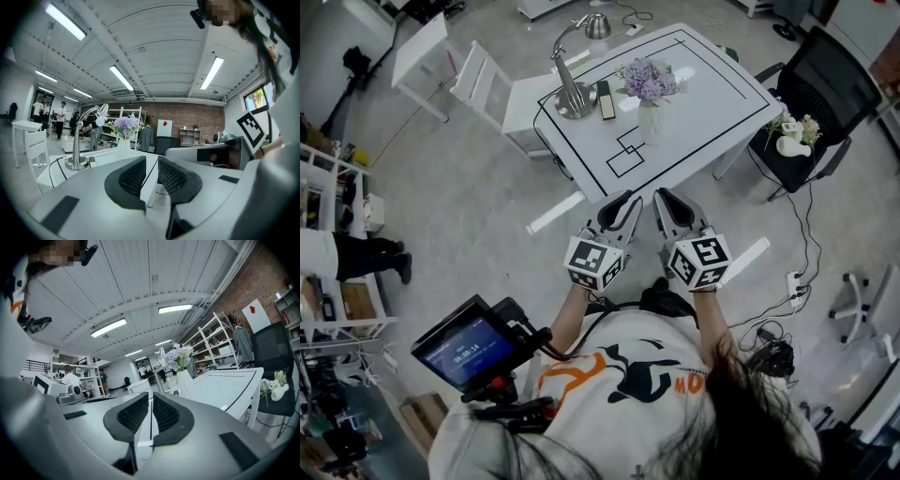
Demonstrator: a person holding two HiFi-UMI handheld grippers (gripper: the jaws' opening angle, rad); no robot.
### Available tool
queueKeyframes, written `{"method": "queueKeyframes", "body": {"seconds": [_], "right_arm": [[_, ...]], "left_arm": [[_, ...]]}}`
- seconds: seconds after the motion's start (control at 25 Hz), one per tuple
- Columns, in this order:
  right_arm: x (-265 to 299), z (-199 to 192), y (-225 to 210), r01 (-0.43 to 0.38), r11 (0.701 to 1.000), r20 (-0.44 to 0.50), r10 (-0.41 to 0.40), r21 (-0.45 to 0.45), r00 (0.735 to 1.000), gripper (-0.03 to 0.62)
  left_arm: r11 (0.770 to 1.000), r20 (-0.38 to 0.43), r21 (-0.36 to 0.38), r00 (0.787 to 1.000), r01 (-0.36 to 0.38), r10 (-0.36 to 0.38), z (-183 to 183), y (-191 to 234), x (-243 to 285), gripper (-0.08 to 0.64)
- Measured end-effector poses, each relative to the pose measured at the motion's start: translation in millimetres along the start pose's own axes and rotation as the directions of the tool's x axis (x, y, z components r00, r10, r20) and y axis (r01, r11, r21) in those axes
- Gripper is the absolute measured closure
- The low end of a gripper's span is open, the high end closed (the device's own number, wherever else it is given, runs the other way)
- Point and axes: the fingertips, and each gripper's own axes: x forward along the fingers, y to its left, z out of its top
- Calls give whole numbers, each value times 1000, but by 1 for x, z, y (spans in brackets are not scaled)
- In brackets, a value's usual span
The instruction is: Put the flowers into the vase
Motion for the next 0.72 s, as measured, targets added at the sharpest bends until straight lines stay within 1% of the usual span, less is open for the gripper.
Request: {"method": "queueKeyframes", "body": {"seconds": [0.16, 0.36, 0.72], "right_arm": [[6, -2, 21, 36, 999, 21, -36, 21, 999, 555], [11, -11, 56, 90, 996, 47, -92, 27, 995, 560], [-1, -42, 113, 189, 980, 77, -194, 70, 978, 566]], "left_arm": [[999, 2, -10, 999, 39, -39, 4, 8, -20, 476], [994, -7, -1, 994, 108, -108, 3, 18, -53, 476], [979, -15, -6, 979, 204, -204, -7, 29, -115, 476]]}}
